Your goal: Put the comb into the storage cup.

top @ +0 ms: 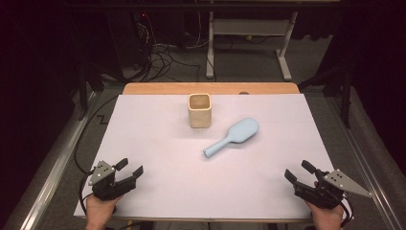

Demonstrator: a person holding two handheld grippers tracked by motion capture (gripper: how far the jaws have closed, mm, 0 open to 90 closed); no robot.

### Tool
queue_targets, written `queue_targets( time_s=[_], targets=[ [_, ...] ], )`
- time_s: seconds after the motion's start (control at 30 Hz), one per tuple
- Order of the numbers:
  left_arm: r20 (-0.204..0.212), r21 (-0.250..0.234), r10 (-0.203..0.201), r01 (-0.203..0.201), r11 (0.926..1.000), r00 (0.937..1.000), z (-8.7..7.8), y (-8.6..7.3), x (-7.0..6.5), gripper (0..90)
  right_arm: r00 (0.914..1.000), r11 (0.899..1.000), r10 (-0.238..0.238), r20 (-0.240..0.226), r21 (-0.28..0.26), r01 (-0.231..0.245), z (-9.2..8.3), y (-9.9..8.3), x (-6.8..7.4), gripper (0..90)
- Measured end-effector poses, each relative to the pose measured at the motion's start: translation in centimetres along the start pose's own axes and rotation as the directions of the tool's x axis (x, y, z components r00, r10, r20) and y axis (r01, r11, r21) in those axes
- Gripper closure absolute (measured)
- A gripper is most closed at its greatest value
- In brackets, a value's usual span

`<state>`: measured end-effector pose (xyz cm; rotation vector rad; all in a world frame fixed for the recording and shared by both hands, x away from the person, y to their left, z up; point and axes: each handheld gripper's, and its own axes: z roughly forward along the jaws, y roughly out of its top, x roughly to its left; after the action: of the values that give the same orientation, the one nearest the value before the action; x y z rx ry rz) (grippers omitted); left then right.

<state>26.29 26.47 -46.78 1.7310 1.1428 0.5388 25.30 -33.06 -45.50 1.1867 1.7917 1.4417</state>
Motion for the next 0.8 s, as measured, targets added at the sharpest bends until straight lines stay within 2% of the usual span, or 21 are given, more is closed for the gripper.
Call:
queue_targets(
  time_s=[0.2,0.8],
  targets=[
    [0.002,0.003,-0.001,0.001,1.0000,1.0000,0.09,0.00,0.01,32.0,1.0000,1.000,0.005,-0.004,-0.016,-0.006,0.03,0.13,0.01,25.5],
    [0.001,0.009,-0.007,0.007,0.9999,1.0000,0.25,-0.01,0.04,32.0,0.9998,1.000,-0.006,-0.017,-0.018,0.005,0.69,0.47,0.30,26.2]
  ],
)
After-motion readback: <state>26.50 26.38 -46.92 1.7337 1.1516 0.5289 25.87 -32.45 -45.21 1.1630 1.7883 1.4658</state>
